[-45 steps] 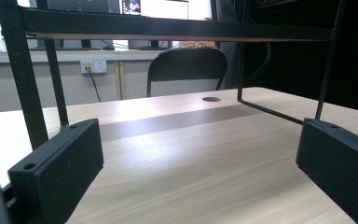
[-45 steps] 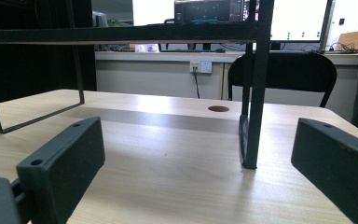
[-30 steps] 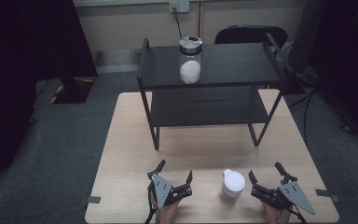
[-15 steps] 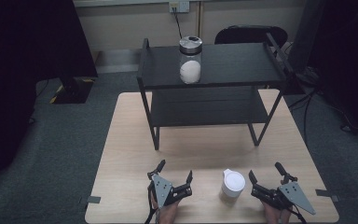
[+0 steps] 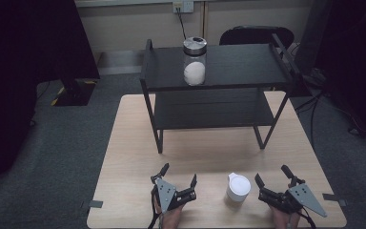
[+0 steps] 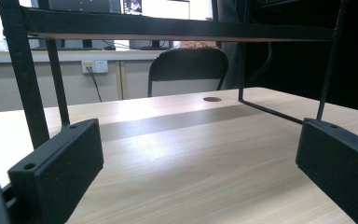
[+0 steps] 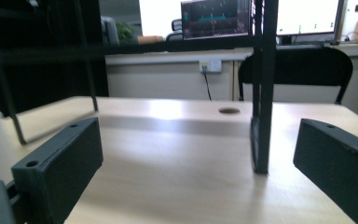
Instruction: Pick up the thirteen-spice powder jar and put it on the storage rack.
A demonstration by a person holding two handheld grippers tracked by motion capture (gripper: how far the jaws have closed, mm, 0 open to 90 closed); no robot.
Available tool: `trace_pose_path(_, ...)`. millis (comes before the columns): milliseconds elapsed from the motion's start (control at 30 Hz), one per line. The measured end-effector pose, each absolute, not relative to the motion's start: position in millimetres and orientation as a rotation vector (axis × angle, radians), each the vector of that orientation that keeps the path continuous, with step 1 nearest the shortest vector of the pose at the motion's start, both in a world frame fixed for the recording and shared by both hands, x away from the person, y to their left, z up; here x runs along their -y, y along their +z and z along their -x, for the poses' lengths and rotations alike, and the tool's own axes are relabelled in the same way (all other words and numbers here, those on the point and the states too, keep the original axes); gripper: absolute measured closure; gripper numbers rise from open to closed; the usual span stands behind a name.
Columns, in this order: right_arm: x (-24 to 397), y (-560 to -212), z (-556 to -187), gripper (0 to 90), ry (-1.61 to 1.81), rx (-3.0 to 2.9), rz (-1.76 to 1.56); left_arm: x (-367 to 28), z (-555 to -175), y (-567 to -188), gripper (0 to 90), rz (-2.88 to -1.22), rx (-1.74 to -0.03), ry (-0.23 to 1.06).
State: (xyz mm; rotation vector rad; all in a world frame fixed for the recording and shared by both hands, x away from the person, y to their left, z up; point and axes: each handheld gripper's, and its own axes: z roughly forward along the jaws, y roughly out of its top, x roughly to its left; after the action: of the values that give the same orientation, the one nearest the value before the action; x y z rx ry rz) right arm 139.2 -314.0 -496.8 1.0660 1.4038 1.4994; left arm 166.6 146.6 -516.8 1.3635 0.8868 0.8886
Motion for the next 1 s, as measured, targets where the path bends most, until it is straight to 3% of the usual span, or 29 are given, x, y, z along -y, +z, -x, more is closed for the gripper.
trace_pose_path(500,298,-446,-129,1.0,1.706,-1.478,-0.898,-147,-167,-517,0.4,-1.364,-0.887,0.889)
trace_pose_path(1000,278,-457,-126,7.2,1.671,-1.627,-0.897,-147,-167,-517,0.4,-1.364,-0.887,0.889)
